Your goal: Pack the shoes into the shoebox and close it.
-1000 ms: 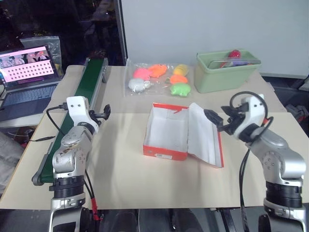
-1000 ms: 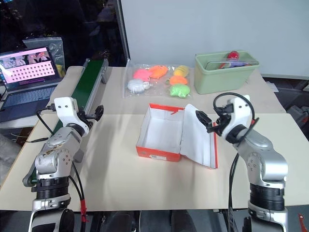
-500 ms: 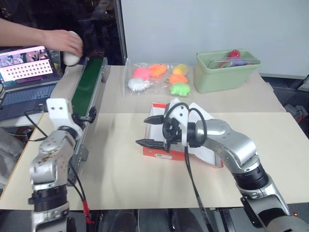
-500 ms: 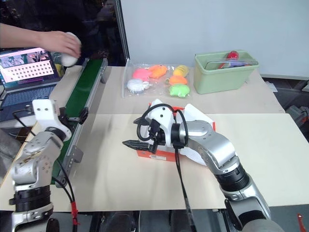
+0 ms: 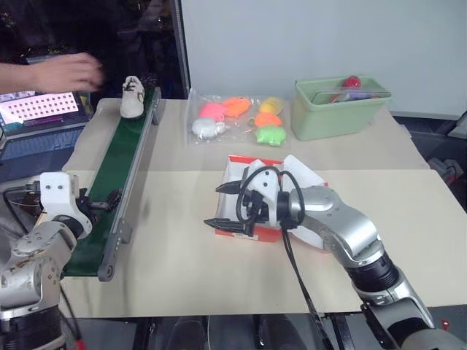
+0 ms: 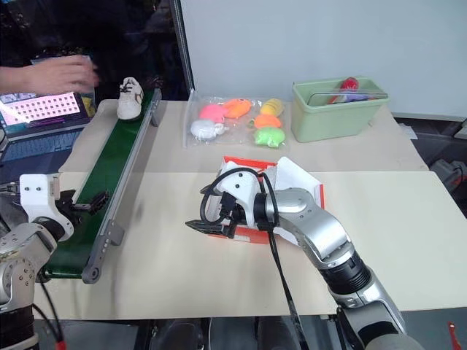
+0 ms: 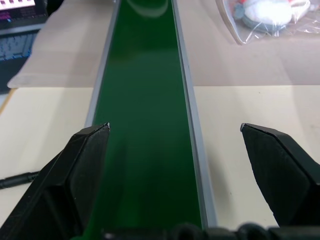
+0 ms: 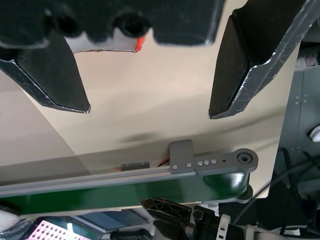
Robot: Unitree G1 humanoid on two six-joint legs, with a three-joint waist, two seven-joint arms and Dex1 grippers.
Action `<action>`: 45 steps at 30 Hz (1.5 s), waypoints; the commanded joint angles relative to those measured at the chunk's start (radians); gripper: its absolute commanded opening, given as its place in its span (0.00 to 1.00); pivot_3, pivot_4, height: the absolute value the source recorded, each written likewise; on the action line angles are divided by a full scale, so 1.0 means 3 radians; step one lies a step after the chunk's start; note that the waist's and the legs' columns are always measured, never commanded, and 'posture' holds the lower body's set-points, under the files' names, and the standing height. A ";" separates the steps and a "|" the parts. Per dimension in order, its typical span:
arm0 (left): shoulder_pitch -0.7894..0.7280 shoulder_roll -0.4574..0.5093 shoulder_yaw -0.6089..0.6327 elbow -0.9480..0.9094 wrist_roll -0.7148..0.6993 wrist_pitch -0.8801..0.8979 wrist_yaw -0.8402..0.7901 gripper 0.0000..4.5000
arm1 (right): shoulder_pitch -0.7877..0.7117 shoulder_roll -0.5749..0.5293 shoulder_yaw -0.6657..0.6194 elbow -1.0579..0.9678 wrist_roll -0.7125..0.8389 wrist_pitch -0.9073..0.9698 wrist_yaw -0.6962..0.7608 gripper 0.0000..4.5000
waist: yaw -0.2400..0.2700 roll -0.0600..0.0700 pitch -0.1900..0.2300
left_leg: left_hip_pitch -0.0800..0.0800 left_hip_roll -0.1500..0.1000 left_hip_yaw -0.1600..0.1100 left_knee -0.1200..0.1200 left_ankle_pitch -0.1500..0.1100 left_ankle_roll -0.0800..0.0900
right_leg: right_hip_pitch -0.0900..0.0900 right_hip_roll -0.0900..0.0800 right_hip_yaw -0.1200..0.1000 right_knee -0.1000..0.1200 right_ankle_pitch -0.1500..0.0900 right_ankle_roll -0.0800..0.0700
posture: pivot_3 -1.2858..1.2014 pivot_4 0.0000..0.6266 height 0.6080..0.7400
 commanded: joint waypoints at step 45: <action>-0.0744 0.0084 -0.0185 0.0621 0.0422 0.0562 0.0343 1.00 | 0.0061 0.0009 -0.0166 -0.0157 -0.0042 0.0052 -0.0245 0.98 | -0.0013 -0.0010 0.0003 | -0.0002 0.0000 0.0000 0.0000 0.0000 0.0000 | -0.0002 0.0000 0.0000 0.0002 0.0000 0.0000 | 0.52 0.24 0.92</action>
